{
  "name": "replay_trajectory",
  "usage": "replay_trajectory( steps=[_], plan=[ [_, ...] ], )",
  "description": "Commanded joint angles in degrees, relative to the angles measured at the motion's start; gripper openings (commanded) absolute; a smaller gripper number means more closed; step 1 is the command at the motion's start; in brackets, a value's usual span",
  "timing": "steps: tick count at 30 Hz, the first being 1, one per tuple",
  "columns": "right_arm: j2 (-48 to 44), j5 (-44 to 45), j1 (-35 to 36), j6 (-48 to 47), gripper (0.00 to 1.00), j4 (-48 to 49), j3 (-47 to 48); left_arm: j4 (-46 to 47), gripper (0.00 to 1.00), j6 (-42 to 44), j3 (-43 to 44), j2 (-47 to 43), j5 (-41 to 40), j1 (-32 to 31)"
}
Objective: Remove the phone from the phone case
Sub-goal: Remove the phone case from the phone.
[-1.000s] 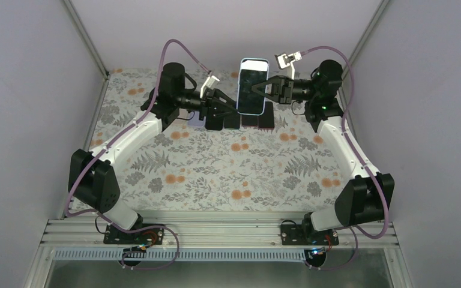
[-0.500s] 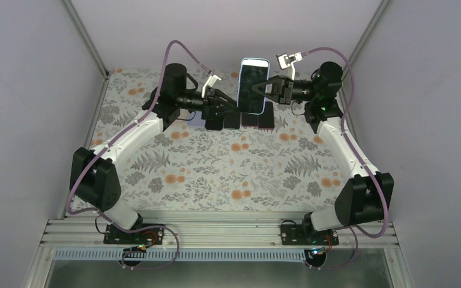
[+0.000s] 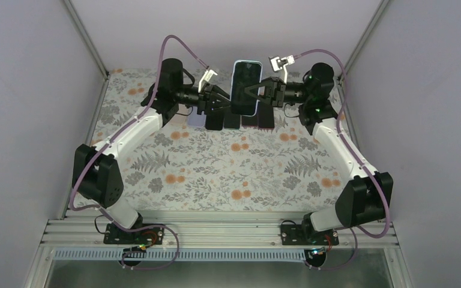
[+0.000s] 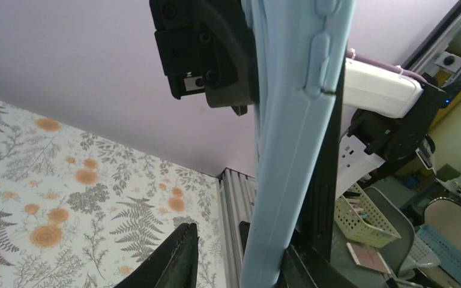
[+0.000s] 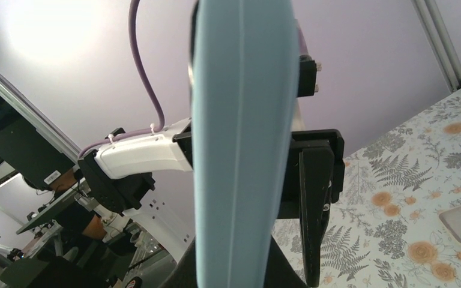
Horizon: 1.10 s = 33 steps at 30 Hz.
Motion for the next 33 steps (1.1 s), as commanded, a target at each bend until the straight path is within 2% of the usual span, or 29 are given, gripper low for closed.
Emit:
replay_trajectory(
  steps=[1, 11, 15, 18, 25, 33],
  plan=[
    [-0.8, -7.2, 4.7, -4.2, 0.04, -5.8, -2.1, 7.5, 0.34, -2.1, 4.5, 0.2, -1.8, 0.3],
    [-0.4, -4.8, 6.1, -5.3, 0.04, -5.6, -4.3, 10.4, 0.24, -5.0, 4.8, 0.8, -1.4, -1.0],
    [0.4, -5.5, 4.9, -5.5, 0.04, -6.0, -2.6, 17.7, 0.12, -11.1, 2.0, 0.8, -0.8, -1.0],
    [1.1, -5.8, 3.1, -5.9, 0.06, -7.5, -0.4, 16.9, 0.03, -10.1, 0.5, 0.4, -0.9, -0.9],
    [2.0, -6.0, 0.5, -6.8, 0.19, -9.7, 2.4, 10.5, 0.02, -3.8, -1.6, -0.2, -1.5, -0.7],
    [5.9, -6.9, -3.7, -10.3, 0.2, -16.7, 10.5, 5.6, 0.02, 0.6, -3.6, -1.5, -2.1, -0.7]
  ],
)
